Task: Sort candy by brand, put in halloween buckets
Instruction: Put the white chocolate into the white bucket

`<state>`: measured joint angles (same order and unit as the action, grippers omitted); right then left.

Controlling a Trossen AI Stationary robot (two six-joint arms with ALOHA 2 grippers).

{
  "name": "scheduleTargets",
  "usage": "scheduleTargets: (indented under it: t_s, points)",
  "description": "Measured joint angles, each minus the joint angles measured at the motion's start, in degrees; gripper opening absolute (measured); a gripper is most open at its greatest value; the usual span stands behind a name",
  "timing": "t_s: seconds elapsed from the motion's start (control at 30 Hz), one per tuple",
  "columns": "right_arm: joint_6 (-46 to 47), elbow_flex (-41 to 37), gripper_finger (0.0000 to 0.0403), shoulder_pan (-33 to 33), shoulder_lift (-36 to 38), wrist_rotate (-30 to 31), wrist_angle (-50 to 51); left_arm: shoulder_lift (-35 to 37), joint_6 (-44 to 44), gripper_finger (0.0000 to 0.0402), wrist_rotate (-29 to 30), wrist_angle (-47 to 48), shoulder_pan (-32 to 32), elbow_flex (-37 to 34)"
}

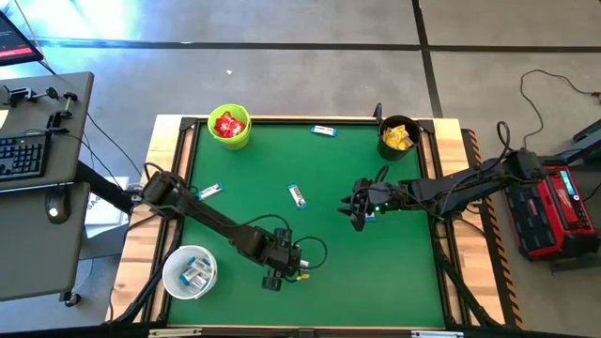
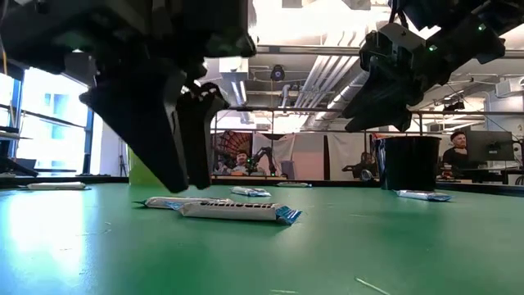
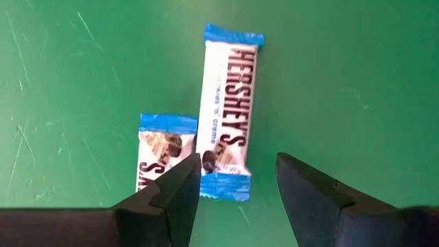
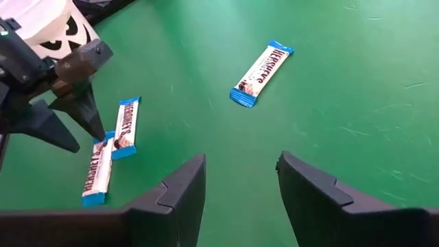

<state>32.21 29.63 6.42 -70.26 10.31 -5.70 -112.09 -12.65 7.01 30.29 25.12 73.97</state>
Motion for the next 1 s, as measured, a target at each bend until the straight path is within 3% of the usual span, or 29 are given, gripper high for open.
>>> scheduleTargets:
  t_s: [0.63, 1.0]
  points:
    - [-0.13, -0.02, 0.0169, 0.0, 0.0, 0.16, 1.88, -3.19, 2.87, 0.0177, -2.2, -0.09, -1.66, 0.13]
    - [-0.11, -0.02, 0.0169, 0.0, -0.02, 0.24, 2.06, -3.13, 5.05, 0.0085, -4.23, 2.12, -1.59, 0.38]
